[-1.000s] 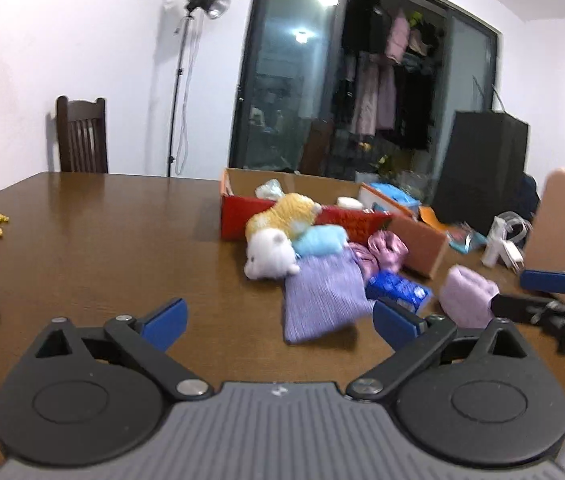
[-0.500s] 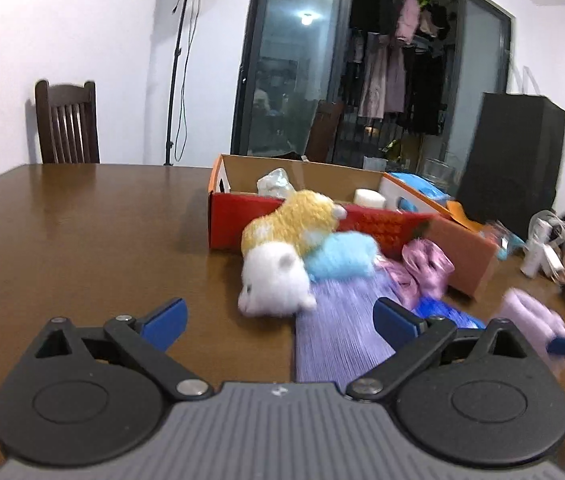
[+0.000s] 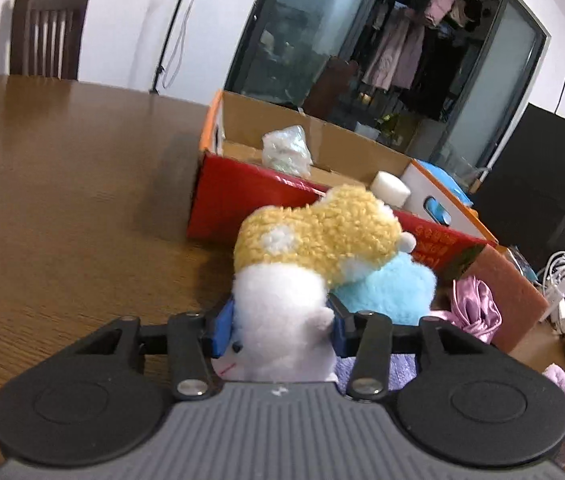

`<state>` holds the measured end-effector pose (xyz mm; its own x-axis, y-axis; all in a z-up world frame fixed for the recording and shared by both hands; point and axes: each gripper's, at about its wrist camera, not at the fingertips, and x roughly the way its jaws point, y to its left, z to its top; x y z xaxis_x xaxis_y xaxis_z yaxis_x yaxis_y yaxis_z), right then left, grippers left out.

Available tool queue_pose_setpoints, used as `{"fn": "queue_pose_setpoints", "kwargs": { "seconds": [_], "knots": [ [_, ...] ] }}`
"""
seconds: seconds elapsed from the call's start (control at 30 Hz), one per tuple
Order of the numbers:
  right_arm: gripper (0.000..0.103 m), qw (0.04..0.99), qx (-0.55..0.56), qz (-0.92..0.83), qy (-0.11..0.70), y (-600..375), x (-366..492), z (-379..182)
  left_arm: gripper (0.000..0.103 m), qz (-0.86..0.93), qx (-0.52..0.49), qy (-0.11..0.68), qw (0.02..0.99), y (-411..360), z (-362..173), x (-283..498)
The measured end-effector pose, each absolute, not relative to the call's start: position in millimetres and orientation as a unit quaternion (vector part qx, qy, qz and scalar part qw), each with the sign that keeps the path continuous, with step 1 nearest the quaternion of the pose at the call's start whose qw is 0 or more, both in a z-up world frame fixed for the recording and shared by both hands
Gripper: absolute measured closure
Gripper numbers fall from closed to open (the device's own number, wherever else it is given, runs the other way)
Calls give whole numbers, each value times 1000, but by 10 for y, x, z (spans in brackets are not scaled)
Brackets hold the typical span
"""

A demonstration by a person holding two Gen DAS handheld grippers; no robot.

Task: Organize soft objects
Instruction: 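Pass the plush sheep from the left gripper to the right gripper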

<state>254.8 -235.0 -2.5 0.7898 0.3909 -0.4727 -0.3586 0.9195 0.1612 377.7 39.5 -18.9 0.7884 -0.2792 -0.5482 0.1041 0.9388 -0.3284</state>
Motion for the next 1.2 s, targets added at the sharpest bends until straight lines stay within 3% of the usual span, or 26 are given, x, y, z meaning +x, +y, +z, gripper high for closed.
{"fn": "queue_pose_setpoints", "kwargs": {
  "seconds": [0.33,0.73,0.93,1.2],
  "knots": [
    [14,951,56,194,235,-2512,2405,30,57,-117,-59,232,964,189,358,2697],
    [14,953,118,203,193,-2989,1742,203,54,-238,37,274,931,-369,-71,1459],
    [16,942,123,228,211,-2935,1580,82,27,-212,61,258,941,-361,-118,1373],
    [33,925,120,272,234,-2761,1531,-36,25,-143,39,244,958,53,-52,1374]
  ]
}}
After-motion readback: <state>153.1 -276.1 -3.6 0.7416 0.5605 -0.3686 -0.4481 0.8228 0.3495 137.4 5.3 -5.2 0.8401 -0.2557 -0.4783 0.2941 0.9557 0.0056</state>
